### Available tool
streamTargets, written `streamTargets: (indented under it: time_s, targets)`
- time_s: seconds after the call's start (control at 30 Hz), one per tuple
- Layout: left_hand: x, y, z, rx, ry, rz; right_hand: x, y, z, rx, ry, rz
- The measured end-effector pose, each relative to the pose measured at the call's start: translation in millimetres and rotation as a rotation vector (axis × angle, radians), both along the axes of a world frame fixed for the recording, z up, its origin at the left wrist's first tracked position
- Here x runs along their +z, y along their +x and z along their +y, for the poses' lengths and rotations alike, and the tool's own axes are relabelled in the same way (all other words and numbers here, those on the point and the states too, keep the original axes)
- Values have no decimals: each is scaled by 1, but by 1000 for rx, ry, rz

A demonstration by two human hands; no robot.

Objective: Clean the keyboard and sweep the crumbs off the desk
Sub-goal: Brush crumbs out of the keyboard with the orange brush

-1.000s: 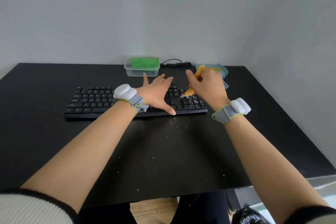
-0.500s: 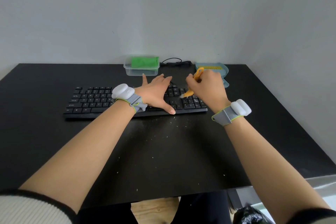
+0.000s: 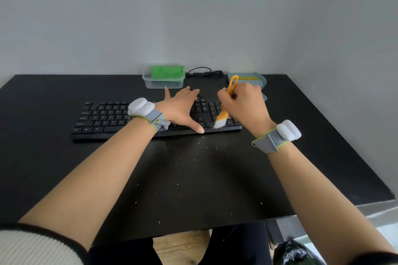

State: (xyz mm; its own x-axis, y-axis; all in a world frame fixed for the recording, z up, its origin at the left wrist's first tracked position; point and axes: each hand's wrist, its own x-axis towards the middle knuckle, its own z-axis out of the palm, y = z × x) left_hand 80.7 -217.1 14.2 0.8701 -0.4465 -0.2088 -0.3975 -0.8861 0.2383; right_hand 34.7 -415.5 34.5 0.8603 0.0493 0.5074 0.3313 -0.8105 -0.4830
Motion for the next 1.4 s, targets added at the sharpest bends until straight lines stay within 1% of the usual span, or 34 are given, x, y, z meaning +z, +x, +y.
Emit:
streamTargets:
  time_s: [0.17, 0.27, 0.4, 0.47, 0.6, 0.7, 0.83, 0.93, 1.17, 1.33, 1.4]
  targets:
    - [0, -1, 0, -3, 0, 5, -1, 0, 1, 14, -7, 57]
    - [1, 0, 0, 1, -7, 2, 0, -1, -1, 17, 43, 21]
    - [1, -1, -1, -4, -2, 2, -2, 2, -2, -2, -9, 56]
    - [1, 0, 0, -4, 1, 1, 2, 5, -6, -7, 37, 56]
    - [3, -2, -3, -14, 12, -5, 6, 18, -9, -93, 97, -6]
    - [4, -5, -8, -23, -11, -4, 2, 29, -11, -177, 103, 9]
    - [6, -6, -20, -32, -15, -6, -3, 34, -9, -177, 133, 17]
    - [5, -4, -25, -36, -3, -18, -5, 33, -8, -163, 89, 66]
    - [6, -2, -24, -42, -2, -14, 7, 16, -21, -149, 73, 153]
    - [6, -1, -26, -45, 9, -6, 12, 19, -21, -153, 131, 25]
    - [7, -1, -26, -44, 15, -4, 7, 21, -16, -160, 107, 57]
